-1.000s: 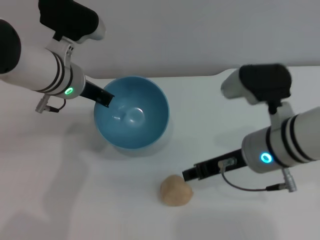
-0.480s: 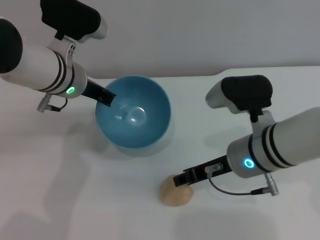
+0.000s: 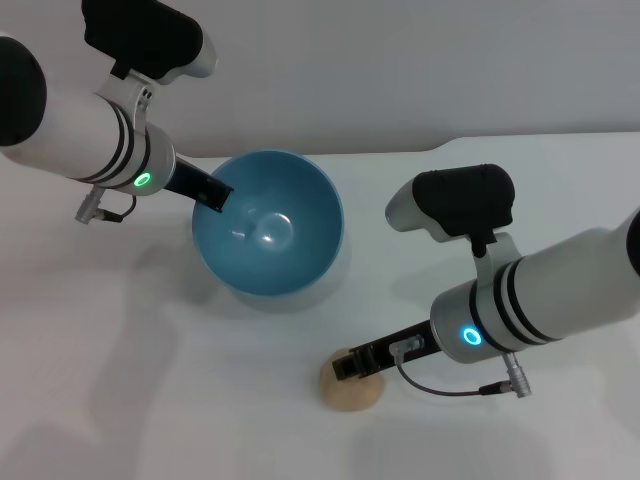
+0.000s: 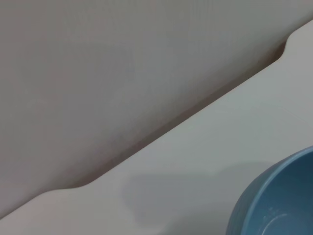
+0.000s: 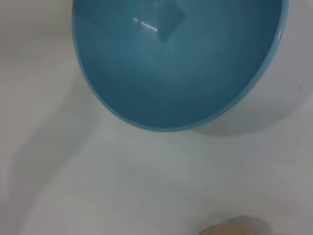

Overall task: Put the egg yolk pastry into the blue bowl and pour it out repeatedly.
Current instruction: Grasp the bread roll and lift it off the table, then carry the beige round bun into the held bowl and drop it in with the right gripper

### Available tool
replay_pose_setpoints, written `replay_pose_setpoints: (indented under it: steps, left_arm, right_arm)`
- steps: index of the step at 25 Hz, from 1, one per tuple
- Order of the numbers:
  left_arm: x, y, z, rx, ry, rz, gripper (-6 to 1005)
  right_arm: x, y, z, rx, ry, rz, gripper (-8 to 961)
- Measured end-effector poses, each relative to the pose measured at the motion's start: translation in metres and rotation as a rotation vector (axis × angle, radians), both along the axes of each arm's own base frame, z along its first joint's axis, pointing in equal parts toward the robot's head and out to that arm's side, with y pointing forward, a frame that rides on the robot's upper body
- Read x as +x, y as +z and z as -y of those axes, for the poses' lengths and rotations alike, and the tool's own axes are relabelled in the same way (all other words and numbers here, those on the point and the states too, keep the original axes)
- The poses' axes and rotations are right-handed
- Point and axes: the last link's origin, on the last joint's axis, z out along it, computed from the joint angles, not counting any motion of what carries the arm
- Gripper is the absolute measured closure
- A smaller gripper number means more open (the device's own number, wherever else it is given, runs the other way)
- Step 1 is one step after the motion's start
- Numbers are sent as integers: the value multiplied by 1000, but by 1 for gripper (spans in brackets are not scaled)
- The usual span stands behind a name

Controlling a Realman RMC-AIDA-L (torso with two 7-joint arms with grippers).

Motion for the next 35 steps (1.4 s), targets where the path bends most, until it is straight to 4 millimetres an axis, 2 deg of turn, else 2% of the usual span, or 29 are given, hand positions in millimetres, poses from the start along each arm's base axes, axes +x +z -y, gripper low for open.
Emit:
replay_pose_setpoints:
  steps: [2,7,10,19,23,28,32,35]
  left_arm:
    - [0,0,0,-1,0,-1,1000]
    - [0,0,0,-3,0,-3,999]
    - [0,0,0,-4,-1,-3,999]
    - [0,0,1,-10,1,-6,1000]
    - [5,1,2,-18,-5,-9,1000]
    - [9,0,3,-44,-2,-23,1000]
    - [15,-5,8,-92,-9,-61,1000]
    - [22,-9,13,-121,-31,-82,1000]
  right_arm:
    - [1,0,0,-2,2,3,553]
    - [5,0,1,-9,19,13,681]
    - [5,1,0,-6,18,10,702]
    - [-11,7,4,-21,68,-13,767]
    - [-33,21,7,11,135,-70,798]
    - [-56,57,0,127,221,-153,836]
    - [-56,81,-12,221,247,-176,864]
    - [-50,83,-21,256,243,-177,883]
